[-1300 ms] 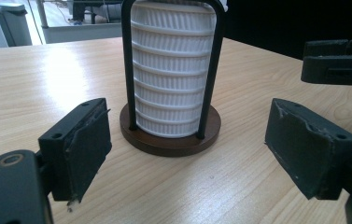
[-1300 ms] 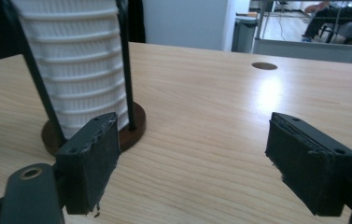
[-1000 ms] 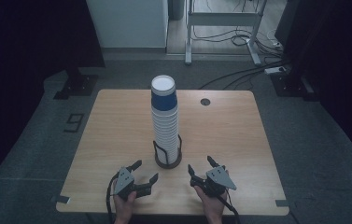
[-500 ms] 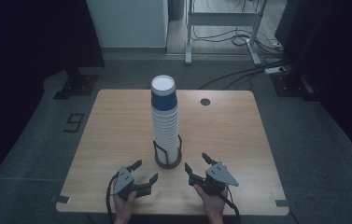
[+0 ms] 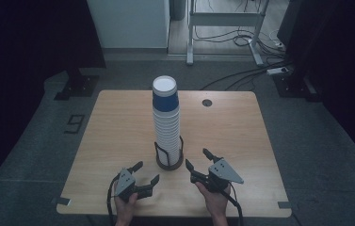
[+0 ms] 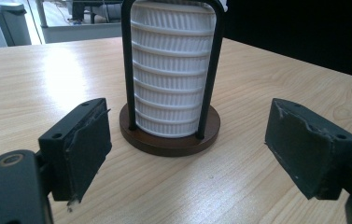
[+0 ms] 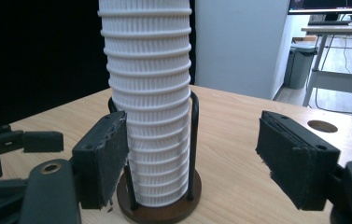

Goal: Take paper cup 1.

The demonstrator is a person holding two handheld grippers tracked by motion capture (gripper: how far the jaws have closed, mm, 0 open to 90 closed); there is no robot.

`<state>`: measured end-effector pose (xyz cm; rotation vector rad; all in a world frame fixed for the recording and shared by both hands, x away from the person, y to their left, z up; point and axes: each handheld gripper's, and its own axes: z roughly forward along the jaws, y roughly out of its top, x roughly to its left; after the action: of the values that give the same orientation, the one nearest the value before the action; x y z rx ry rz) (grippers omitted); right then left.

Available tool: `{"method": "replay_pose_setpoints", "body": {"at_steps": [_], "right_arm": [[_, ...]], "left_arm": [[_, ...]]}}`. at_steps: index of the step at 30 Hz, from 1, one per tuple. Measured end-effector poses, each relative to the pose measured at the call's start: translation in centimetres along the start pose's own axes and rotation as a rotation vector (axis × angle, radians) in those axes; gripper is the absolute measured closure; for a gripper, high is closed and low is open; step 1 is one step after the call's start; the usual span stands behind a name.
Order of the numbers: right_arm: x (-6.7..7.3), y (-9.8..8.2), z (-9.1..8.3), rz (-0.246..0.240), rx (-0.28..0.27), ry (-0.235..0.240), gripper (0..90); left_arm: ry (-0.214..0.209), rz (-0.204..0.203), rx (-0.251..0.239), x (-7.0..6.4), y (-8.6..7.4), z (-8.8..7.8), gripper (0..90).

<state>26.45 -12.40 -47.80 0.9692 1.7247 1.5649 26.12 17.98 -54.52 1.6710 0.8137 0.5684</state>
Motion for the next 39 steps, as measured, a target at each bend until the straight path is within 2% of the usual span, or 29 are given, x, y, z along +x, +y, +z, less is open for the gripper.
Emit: {"method": "replay_pose_setpoints", "body": {"at_steps": [21, 25, 39], "right_arm": [[0.3, 5.2, 1.1, -0.010, -0.059, 0.098, 17.2], [0.4, 6.2, 1.1, -0.014, -0.078, 0.104, 15.8], [0.8, 9.4, 2.1, -0.045, -0.087, 0.143, 16.0]], "left_arm": [[-0.012, 0.006, -0.004, 0.0, 0.0, -0.1, 14.3], [-0.012, 0.004, -0.004, 0.0, 0.0, -0.1, 14.3], [-0.008, 0.003, -0.005, 0.0, 0.0, -0.1, 14.3]]}}
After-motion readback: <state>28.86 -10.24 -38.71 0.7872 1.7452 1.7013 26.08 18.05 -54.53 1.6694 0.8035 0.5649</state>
